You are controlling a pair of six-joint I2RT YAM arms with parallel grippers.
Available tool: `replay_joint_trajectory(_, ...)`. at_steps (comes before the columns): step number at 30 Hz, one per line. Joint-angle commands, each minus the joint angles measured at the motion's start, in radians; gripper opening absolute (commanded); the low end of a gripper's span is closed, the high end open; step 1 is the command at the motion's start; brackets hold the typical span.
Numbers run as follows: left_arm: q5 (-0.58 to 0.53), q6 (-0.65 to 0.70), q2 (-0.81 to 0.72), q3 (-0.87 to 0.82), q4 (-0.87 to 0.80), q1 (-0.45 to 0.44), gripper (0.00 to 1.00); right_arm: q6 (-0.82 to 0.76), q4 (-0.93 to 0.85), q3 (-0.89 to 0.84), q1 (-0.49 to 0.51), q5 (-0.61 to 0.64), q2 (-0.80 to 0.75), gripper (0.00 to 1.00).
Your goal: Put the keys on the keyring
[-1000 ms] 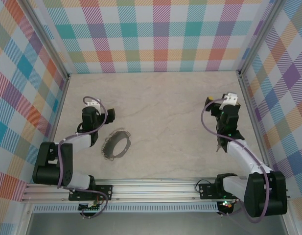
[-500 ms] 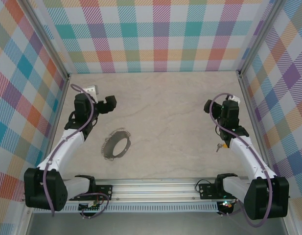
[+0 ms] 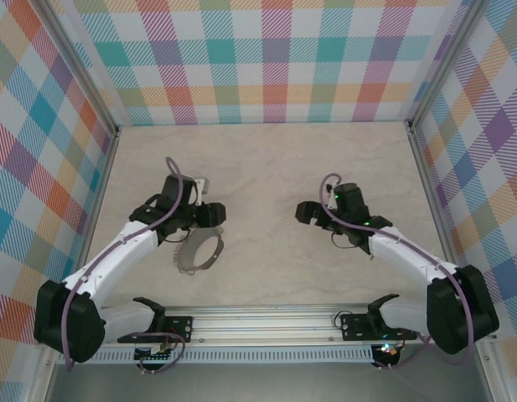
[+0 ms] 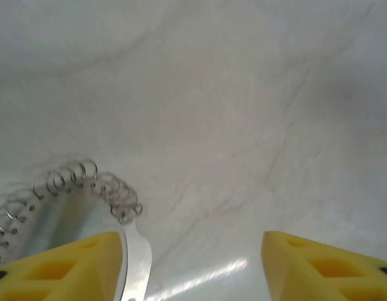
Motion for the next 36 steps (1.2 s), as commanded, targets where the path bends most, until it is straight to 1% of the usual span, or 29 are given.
replay_joint_trajectory(1, -0.106, 0.009, 0.043, 0.036, -0.100, -0.068, 0.54, 0.052, -0.031, 0.013, 0.082, 0.048, 0.042, 1.00)
replay_joint_trajectory(4, -0.158, 0.021, 0.092, 0.048, -0.097, -0.120, 0.45, 0.078, -0.023, 0.013, 0.128, 0.070, 0.074, 0.99)
replay_joint_trajectory(6, -0.169, 0.030, 0.136, 0.067, -0.101, -0.138, 0.37, 0.091, 0.007, -0.002, 0.137, 0.052, 0.087, 0.97)
replay_joint_trajectory(11, -0.211, 0.057, 0.239, 0.107, -0.108, -0.163, 0.32, 0.095, 0.064, -0.025, 0.139, 0.003, 0.101, 0.95)
replay_joint_trajectory(15, -0.245, 0.082, 0.303, 0.124, -0.108, -0.166, 0.30, 0.087, 0.065, -0.026, 0.140, -0.002, 0.102, 0.95)
replay_joint_trajectory(20, -0.282, 0.101, 0.348, 0.137, -0.102, -0.166, 0.29, 0.086, 0.061, -0.028, 0.140, 0.002, 0.100, 0.94)
replay_joint_trajectory(23, -0.301, 0.098, 0.369, 0.145, -0.105, -0.166, 0.26, 0.090, 0.059, -0.032, 0.142, 0.007, 0.100, 0.94)
replay_joint_trajectory(36, -0.341, 0.072, 0.380, 0.105, -0.080, -0.166, 0.25, 0.088, 0.074, -0.033, 0.142, 0.004, 0.108, 0.94)
